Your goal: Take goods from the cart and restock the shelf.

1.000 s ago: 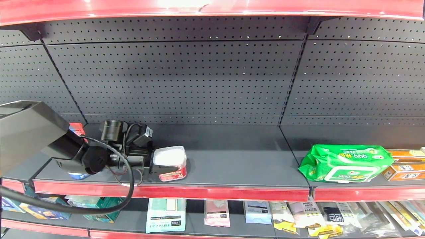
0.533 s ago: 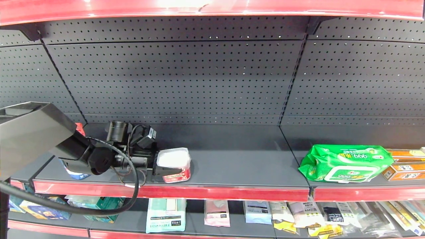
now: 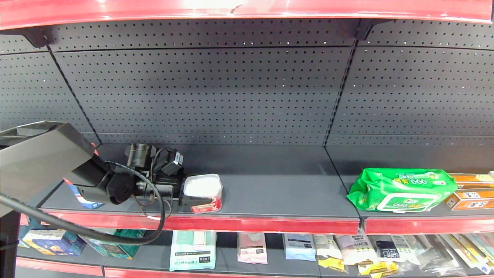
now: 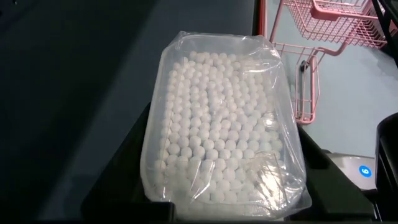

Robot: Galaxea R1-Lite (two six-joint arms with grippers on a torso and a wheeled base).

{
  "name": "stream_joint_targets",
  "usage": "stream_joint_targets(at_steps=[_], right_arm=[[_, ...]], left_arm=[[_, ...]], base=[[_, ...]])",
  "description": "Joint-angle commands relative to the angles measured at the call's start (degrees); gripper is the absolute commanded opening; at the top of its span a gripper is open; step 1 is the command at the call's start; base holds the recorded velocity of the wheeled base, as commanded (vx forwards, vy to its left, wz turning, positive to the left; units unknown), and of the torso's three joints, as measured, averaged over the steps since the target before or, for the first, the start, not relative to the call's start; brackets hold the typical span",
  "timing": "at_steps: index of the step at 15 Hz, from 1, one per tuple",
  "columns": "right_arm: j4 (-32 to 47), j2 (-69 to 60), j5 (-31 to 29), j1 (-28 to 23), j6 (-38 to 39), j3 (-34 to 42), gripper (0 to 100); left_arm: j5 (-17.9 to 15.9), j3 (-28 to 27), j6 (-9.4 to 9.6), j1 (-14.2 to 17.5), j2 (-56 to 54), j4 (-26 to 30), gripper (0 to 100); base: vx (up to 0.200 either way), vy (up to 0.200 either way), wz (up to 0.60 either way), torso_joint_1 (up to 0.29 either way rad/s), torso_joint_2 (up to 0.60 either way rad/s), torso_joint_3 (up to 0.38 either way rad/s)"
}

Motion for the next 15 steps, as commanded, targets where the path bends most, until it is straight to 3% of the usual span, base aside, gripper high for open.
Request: stream_joint_targets(at_steps=[1, 15], right_arm=[[-0.02, 0.25, -0.02, -0.01, -0.03, 0.00, 0], [-0.02, 0.07, -0.10, -0.01, -0.03, 0.00, 0]], left_arm=[[0.00, 0.00, 0.00, -0.01, 0.26, -0.07, 0], [1.15, 0.00, 0.09, -0.62, 0.08, -0.16, 0]], base=[[0.000, 0.000, 0.00, 0.000, 0.00, 0.000], [0.000, 0.000, 0.00, 0.000, 0.00, 0.000]])
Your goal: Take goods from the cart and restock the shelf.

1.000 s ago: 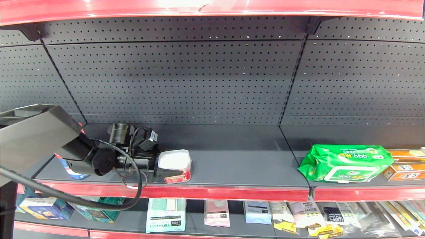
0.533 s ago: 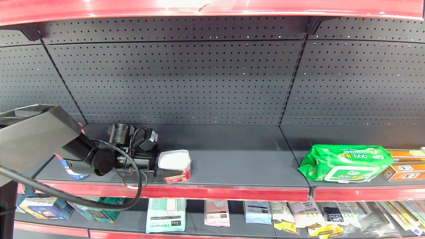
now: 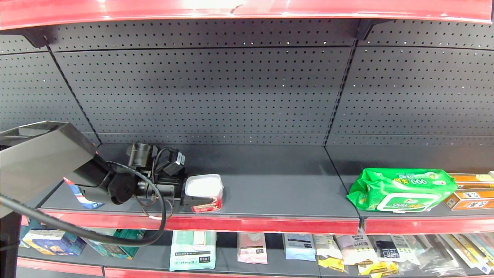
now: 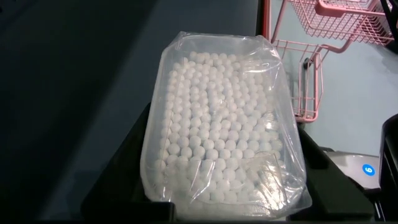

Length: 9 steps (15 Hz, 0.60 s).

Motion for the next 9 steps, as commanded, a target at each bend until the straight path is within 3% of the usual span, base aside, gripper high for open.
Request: stream_joint_targets(at_steps=[1, 9], right_arm=[[-0.02, -0.01, -0.02, -0.01, -0.06, 0.00, 0], [-0.02, -0.01, -0.02, -0.10, -0.15, 0.00, 0]], left_arm=[[-0.02, 0.19, 0.00, -0.07, 0.00, 0.10, 0], [0.06, 0.54, 0.26, -0.07, 0.08, 0.01, 0]], base=[[0.000, 0.000, 0.00, 0.000, 0.00, 0.000], [0.000, 0.000, 0.00, 0.000, 0.00, 0.000]])
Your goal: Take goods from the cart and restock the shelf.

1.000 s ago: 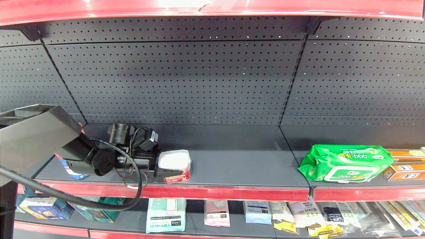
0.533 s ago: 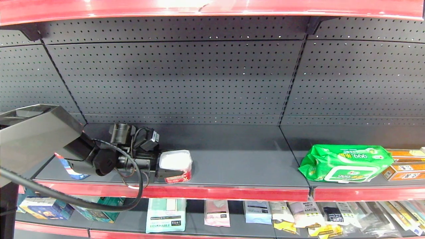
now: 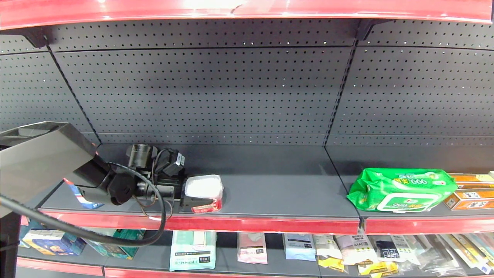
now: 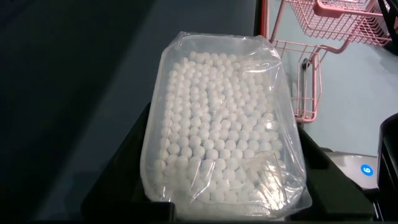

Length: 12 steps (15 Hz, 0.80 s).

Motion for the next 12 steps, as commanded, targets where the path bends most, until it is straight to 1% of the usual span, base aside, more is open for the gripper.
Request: stream_joint_targets(at_steps=[1, 2, 7, 12], right_arm=[[-0.02, -0.01, -0.08, 0.00, -0.06, 0.00, 0], [-0.02, -0.01, 0.01, 0.00, -0.06, 0.00, 0], [-0.02, -0.01, 0.01, 0.00, 0.03, 0.00, 0], [-0.02, -0.10, 0.01, 0.00, 0.03, 0.00, 0]], left_arm=[[0.03, 0.02, -0.02, 0.10, 0.08, 0.09, 100], [0.03, 0.19, -0.37, 0.01, 0.08, 0.26, 100], [0.03, 0.11, -0.37, 0.19, -0.71, 0.09, 100], [0.03, 1.25, -0.55, 2.30, -2.99, 0.09, 100]], base=[[0.000, 0.000, 0.00, 0.000, 0.00, 0.000], [0.000, 0.000, 0.00, 0.000, 0.00, 0.000], [0.000, 0.000, 0.00, 0.000, 0.00, 0.000], [0.000, 0.000, 0.00, 0.000, 0.00, 0.000]])
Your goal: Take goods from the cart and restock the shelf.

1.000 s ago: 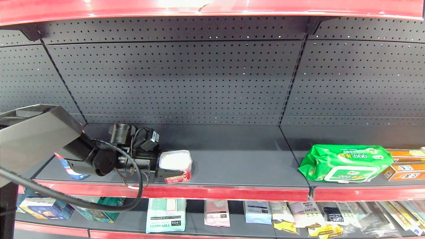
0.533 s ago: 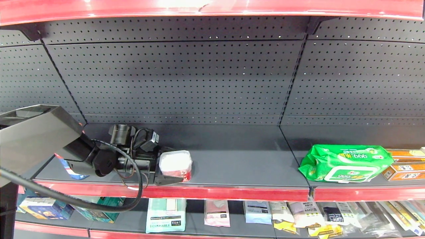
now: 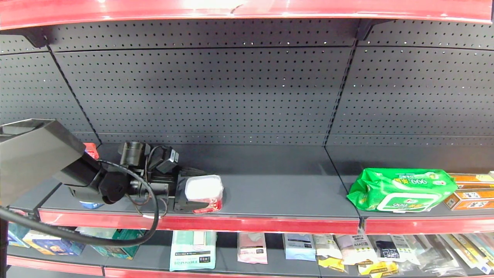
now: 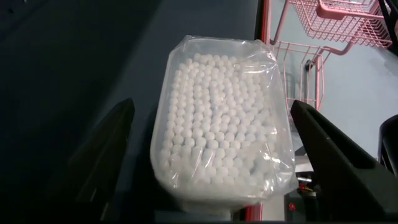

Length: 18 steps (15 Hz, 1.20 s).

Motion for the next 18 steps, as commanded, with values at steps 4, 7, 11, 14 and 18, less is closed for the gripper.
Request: stream_joint_targets(at_steps=[4, 7, 11, 14, 18], right_arm=[[-0.02, 0.05, 0.01, 0.00, -0.01, 0.00, 0], [-0.02, 0.14, 0.01, 0.00, -0.01, 0.00, 0], [-0.02, -0.04, 0.01, 0.00, -0.01, 0.00, 0], [-0.02, -0.04, 0.01, 0.00, -0.01, 0.00, 0], [-0.02, -0.04, 0.01, 0.00, -0.01, 0.00, 0]], left_arm=[[0.09, 2.42, 0.55, 2.10, -1.17, -0.14, 100], [0.18, 2.78, 0.55, 2.28, -1.08, -0.14, 100], [1.76, 2.60, 0.55, 2.98, -0.81, -0.14, 100], [2.38, 2.25, 0.47, 2.98, -0.55, -0.14, 100], [2.99, 1.63, 0.47, 2.98, 0.15, -0.14, 100]], base=[[0.000, 0.000, 0.00, 0.000, 0.00, 0.000], [0.000, 0.000, 0.00, 0.000, 0.00, 0.000], [0.000, 0.000, 0.00, 0.000, 0.00, 0.000], [0.000, 0.000, 0.00, 0.000, 0.00, 0.000], [0.000, 0.000, 0.00, 0.000, 0.00, 0.000]])
